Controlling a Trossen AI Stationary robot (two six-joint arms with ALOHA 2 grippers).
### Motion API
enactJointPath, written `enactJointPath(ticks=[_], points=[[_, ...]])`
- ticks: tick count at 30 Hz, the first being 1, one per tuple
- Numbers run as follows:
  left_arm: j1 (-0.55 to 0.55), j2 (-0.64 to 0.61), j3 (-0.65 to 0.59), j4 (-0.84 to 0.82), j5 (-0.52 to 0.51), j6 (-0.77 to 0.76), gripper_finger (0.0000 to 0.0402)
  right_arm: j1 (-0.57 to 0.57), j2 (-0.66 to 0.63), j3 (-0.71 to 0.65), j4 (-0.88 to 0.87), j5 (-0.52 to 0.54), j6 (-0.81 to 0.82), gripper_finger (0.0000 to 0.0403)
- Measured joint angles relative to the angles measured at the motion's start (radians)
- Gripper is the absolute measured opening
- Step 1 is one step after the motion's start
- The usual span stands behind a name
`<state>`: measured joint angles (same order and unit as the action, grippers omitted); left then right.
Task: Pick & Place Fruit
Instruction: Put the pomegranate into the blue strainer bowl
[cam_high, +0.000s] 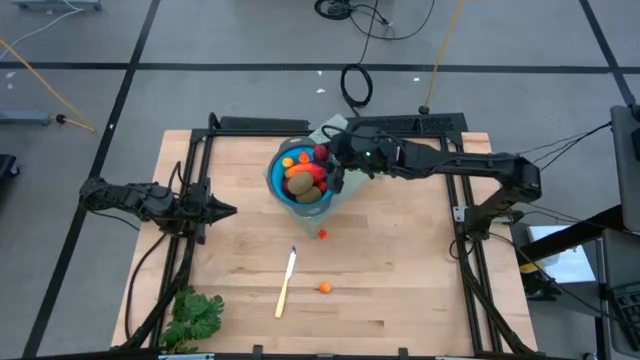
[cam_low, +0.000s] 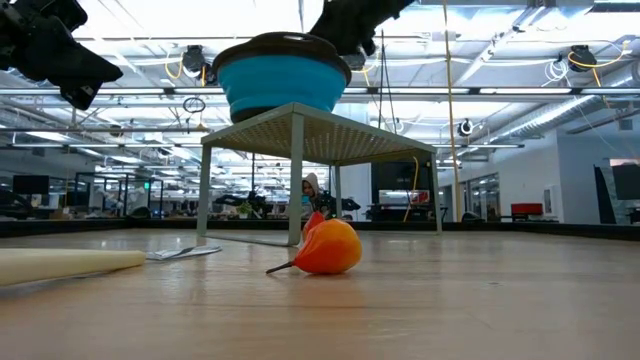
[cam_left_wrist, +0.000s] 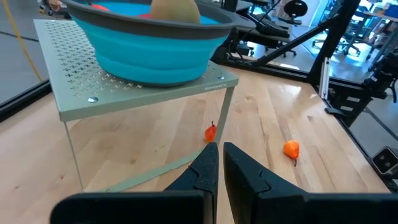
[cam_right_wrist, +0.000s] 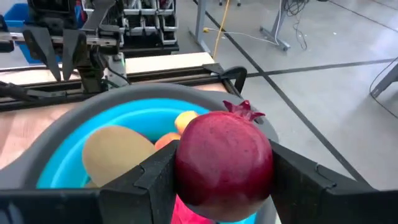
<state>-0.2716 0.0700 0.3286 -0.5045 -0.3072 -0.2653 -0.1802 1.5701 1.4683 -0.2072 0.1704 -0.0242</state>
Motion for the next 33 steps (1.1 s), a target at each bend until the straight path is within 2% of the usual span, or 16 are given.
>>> enactJointPath(ticks=[12, 33], points=[[0.000, 0.000, 0.000, 0.000, -0.002, -0.006, 0.0024, -0.023, 0.120, 0.082, -0.054, -0.096, -0.049, 0.0199], [0.000, 0.000, 0.000, 0.000, -0.009, -0.005, 0.0024, -0.022, 0.118, 0.083, -0.091, -0.097, -0.084, 0.0205]])
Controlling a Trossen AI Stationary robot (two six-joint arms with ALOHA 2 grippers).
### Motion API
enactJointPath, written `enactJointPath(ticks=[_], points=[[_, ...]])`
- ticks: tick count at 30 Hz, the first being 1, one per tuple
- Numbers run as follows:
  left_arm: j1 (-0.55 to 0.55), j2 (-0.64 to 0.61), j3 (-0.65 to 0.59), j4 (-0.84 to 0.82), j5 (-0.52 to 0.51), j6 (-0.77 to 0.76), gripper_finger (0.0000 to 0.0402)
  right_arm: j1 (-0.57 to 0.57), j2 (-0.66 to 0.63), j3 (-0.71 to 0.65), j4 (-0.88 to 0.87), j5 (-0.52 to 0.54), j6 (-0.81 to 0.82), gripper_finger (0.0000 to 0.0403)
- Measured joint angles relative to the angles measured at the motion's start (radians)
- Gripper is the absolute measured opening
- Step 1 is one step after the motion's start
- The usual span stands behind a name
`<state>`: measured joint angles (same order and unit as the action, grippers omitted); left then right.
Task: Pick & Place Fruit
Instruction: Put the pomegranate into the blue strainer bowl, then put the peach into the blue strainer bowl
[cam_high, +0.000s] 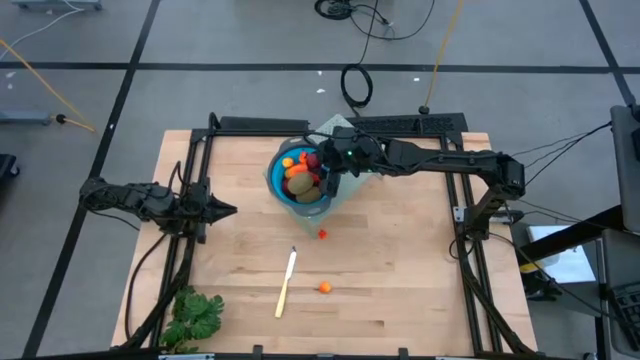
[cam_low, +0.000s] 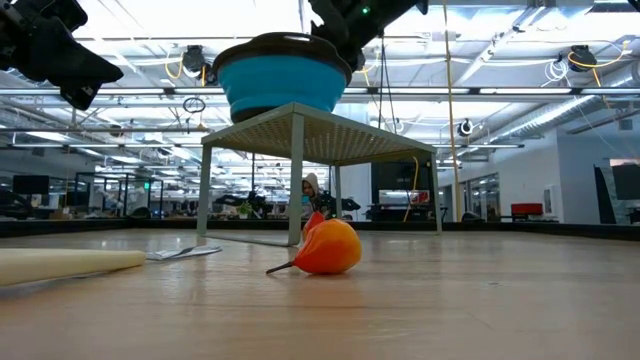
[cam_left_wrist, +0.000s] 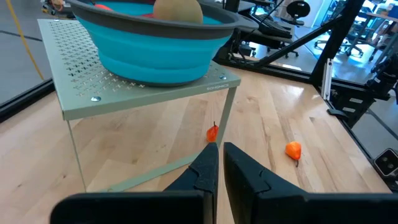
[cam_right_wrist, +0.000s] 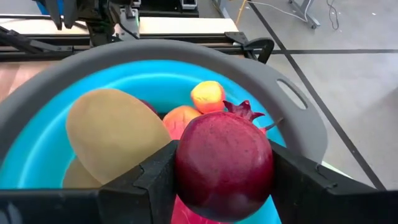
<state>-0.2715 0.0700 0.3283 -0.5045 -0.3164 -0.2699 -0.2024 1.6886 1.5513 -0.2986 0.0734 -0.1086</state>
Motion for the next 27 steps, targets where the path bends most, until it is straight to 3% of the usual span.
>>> enactJointPath(ticks=[9, 27], points=[[0.000, 0.000, 0.000, 0.000, 0.000, 0.002, 0.0024, 0.000, 0.000, 0.000, -0.034, 0.000, -0.017, 0.0242], [0.000, 0.000, 0.000, 0.000, 0.000, 0.001, 0.0024, 0.015, -0.036, 0.000, 0.050, 0.008, -0.061, 0.0256]])
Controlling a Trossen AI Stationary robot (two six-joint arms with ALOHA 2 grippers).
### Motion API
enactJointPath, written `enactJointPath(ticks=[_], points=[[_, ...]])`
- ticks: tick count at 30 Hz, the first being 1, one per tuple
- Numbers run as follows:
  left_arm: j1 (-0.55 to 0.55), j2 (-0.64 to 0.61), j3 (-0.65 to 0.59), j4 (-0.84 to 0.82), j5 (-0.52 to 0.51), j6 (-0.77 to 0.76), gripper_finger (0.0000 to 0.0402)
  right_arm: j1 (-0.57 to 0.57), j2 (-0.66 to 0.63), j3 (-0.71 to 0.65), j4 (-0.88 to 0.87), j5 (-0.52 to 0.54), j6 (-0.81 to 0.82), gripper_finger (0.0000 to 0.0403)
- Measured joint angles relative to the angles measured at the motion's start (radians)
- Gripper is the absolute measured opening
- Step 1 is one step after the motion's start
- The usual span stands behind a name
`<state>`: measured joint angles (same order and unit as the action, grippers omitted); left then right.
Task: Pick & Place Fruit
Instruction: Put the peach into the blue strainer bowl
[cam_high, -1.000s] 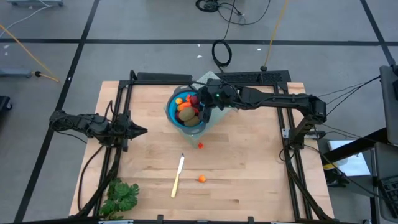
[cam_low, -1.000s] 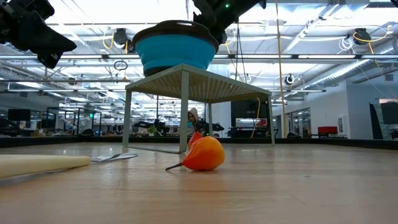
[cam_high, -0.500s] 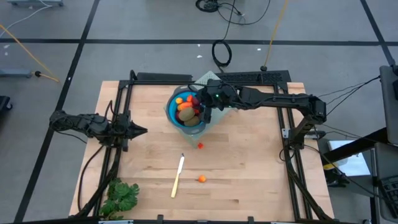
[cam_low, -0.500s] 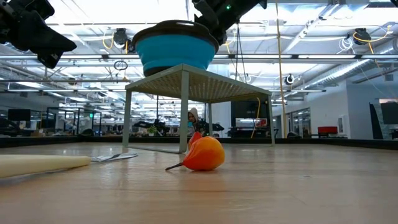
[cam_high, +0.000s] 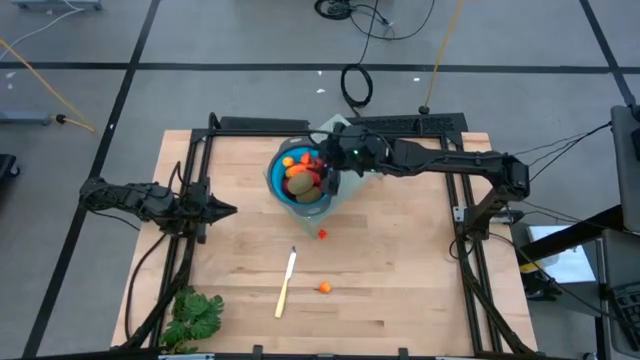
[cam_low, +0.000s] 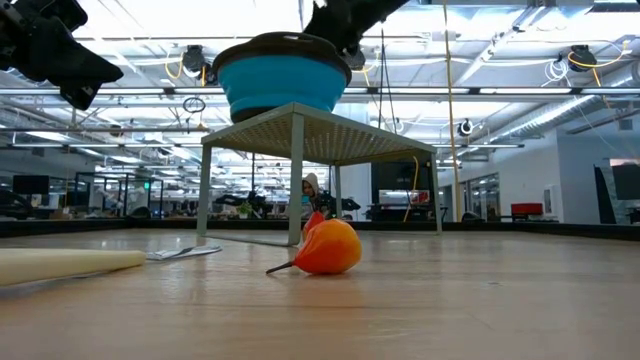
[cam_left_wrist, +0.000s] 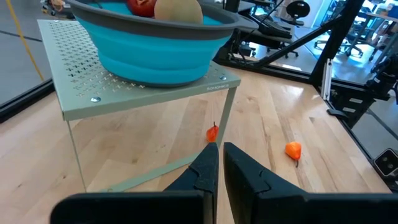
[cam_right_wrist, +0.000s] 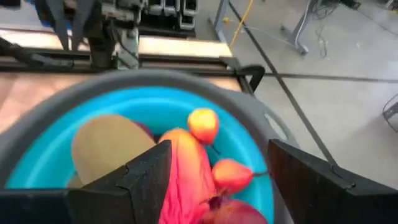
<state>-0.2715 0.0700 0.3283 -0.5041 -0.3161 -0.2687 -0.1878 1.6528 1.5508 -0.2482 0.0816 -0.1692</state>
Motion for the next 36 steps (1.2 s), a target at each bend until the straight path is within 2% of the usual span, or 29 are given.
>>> enactJointPath(ticks=[6, 11, 16, 23, 28, 32, 36], points=[[0.000, 0.000, 0.000, 0.000, 0.000, 0.000, 0.0024, 0.050, -0.030, -0.001, -0.037, 0.000, 0.001, 0.0226], [0.000, 0.000, 0.000, 0.000, 0.000, 0.000, 0.0024, 0.117, -0.039, 0.000, -0.039, 0.008, -0.008, 0.0178], [0.000, 0.000, 0.000, 0.000, 0.000, 0.002, 0.0024, 0.183, -0.035, 0.000, -0.044, 0.080, -0.011, 0.0126], [0.000, 0.000, 0.000, 0.000, 0.000, 0.002, 0.0024, 0.272, -0.036, 0.000, -0.042, 0.082, 0.001, 0.0070], [0.000, 0.000, 0.000, 0.000, 0.000, 0.004, 0.0024, 0.338, -0.036, 0.000, -0.042, 0.089, 0.069, 0.0037], [0.000, 0.000, 0.000, 0.000, 0.000, 0.004, 0.0024, 0.395, -0.036, 0.000, -0.041, 0.181, 0.134, 0.0018], [0.000, 0.000, 0.000, 0.000, 0.000, 0.004, 0.0024, 0.441, -0.036, 0.000, -0.040, 0.208, 0.194, 0.0006]])
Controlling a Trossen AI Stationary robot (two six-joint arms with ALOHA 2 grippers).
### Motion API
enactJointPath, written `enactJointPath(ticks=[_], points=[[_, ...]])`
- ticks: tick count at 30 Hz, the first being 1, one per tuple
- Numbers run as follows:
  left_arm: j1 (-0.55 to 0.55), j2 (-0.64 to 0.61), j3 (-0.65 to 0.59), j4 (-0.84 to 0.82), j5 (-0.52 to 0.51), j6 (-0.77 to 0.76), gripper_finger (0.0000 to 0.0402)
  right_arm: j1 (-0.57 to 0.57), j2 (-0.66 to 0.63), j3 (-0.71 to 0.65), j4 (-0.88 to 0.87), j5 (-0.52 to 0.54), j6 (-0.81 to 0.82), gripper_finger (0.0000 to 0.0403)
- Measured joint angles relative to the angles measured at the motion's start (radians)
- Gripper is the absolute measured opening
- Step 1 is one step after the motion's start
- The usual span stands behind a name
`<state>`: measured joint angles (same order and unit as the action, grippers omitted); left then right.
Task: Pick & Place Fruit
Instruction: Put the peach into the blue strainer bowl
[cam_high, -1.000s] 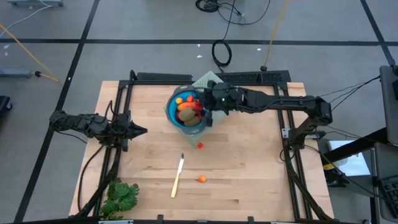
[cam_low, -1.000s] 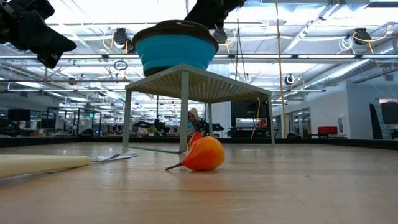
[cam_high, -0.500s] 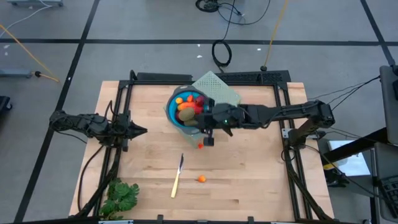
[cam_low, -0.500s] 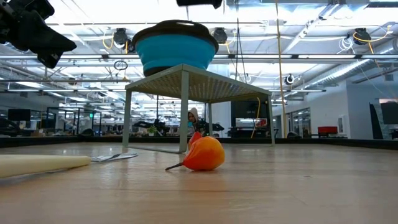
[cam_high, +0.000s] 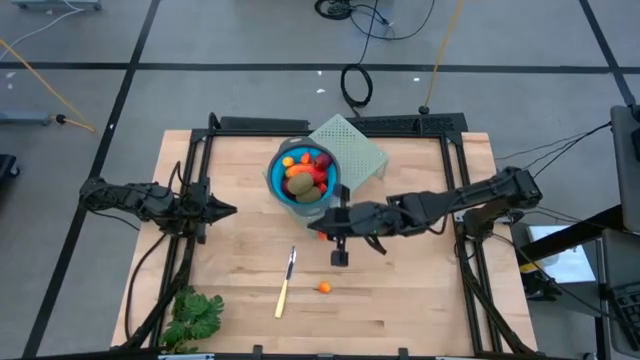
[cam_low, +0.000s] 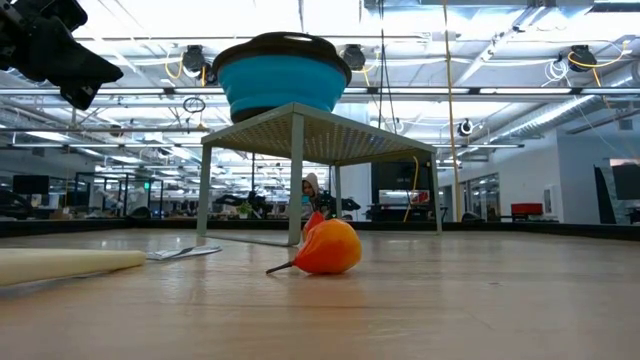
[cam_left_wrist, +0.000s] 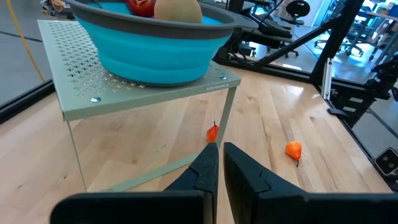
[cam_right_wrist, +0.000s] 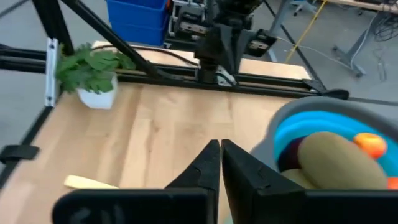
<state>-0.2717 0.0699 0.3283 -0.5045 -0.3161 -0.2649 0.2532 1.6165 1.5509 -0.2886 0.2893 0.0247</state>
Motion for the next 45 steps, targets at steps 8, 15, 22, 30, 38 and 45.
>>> enactJointPath(ticks=[8, 15, 22, 30, 38, 45], points=[[0.000, 0.000, 0.000, 0.000, 0.000, 0.000, 0.0024, 0.094, 0.001, 0.000, 0.000, 0.000, 0.024, 0.0001], [0.000, 0.000, 0.000, 0.000, 0.000, 0.000, 0.0024, 0.173, 0.003, 0.000, -0.001, -0.002, 0.025, 0.0000], [0.000, 0.000, 0.000, 0.000, 0.000, 0.000, 0.0024, 0.232, 0.063, -0.001, 0.019, -0.006, 0.126, 0.0002], [0.000, 0.000, 0.000, 0.000, 0.000, -0.001, 0.0024, 0.279, 0.150, 0.000, 0.027, -0.007, 0.149, 0.0006], [0.000, 0.000, 0.000, 0.000, 0.000, -0.002, 0.0024, 0.286, 0.234, -0.001, 0.026, -0.113, 0.148, 0.0006], [0.000, 0.000, 0.000, 0.000, 0.000, -0.006, 0.0024, 0.285, 0.290, 0.000, 0.018, -0.148, 0.151, 0.0006]])
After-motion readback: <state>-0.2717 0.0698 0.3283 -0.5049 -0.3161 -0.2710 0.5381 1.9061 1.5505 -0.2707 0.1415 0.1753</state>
